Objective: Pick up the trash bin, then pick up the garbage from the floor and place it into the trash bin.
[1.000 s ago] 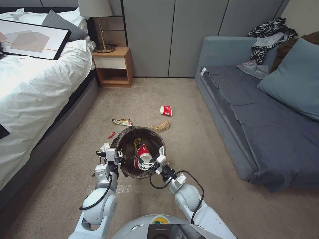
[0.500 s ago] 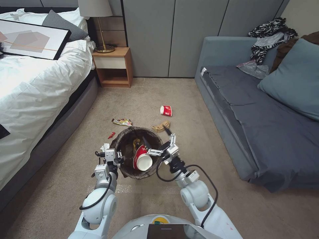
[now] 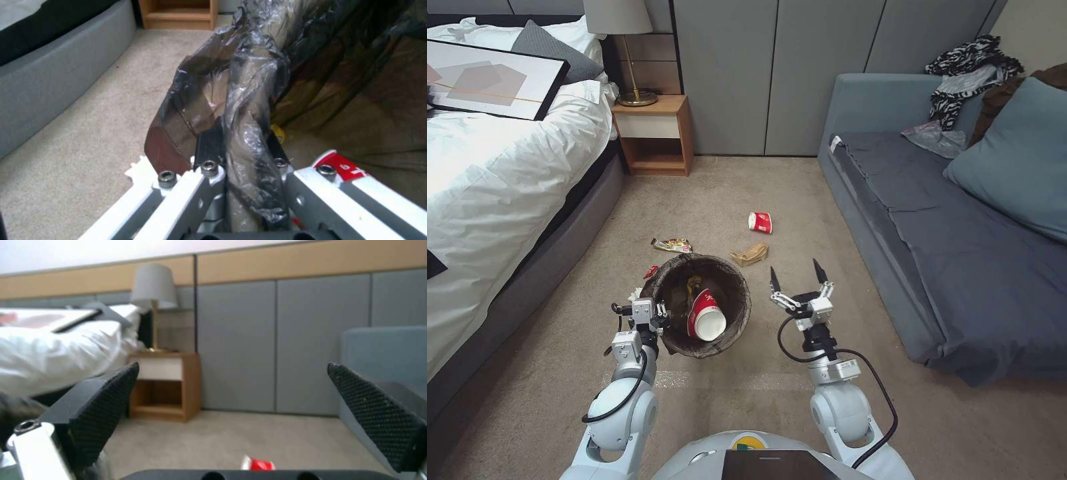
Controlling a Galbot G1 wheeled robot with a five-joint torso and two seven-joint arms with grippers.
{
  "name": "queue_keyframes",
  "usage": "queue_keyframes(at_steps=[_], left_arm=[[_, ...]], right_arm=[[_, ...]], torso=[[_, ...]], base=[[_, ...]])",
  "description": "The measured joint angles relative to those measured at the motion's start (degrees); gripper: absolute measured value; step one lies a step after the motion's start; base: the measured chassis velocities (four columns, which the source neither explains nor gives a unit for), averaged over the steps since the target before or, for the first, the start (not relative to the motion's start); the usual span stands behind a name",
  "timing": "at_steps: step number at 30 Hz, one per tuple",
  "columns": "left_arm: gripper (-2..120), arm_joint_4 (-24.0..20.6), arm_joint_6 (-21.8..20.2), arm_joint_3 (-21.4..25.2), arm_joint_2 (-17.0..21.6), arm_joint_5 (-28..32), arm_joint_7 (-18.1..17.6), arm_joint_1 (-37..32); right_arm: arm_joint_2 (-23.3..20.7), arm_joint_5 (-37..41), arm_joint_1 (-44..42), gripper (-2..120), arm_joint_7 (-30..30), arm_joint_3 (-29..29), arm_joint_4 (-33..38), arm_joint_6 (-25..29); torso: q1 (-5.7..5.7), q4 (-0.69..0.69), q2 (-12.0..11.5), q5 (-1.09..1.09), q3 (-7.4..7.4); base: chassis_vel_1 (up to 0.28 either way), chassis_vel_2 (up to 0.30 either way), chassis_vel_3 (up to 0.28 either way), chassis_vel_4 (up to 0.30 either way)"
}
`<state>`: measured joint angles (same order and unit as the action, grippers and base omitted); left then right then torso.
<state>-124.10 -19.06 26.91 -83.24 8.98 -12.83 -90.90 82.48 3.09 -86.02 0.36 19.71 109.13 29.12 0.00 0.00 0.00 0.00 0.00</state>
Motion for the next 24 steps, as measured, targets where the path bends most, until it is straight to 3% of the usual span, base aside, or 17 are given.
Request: queue_keyframes(at_steps=[24], left_arm=[[3, -0.3, 0.3, 0.2, 0.3, -0.1, -0.1, -0.2]], right_arm=[[0.1, -0.1, 0.0, 100, 0.0, 1.5, -3.0, -0.1]], torso=[[0.00, -0.01, 0.0, -0.01, 0.00]], base=[[-0.004, 0.004, 0.006, -0.005]])
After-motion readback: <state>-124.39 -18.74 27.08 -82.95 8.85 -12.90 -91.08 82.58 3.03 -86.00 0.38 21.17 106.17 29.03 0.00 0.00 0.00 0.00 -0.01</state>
